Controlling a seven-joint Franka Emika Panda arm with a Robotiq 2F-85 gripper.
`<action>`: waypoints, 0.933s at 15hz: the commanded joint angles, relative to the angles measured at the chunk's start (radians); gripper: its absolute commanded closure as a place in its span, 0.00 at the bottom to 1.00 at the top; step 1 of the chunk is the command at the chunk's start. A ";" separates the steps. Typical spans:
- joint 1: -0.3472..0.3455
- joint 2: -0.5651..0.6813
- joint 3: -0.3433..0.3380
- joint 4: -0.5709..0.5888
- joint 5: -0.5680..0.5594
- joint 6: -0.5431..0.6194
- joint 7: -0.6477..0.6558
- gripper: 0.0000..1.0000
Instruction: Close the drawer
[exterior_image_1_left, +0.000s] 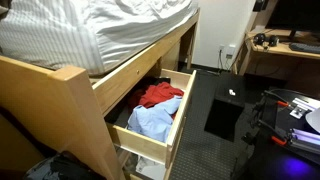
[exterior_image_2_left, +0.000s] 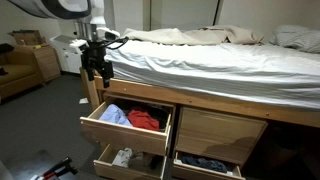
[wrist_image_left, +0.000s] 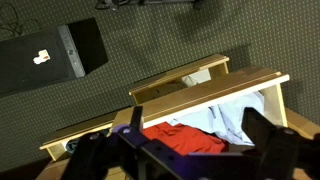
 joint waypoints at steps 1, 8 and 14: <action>-0.007 0.000 0.005 0.002 0.003 -0.002 -0.003 0.00; -0.007 0.000 0.005 0.002 0.003 -0.002 -0.003 0.00; -0.008 0.003 0.007 0.008 0.001 -0.026 0.001 0.00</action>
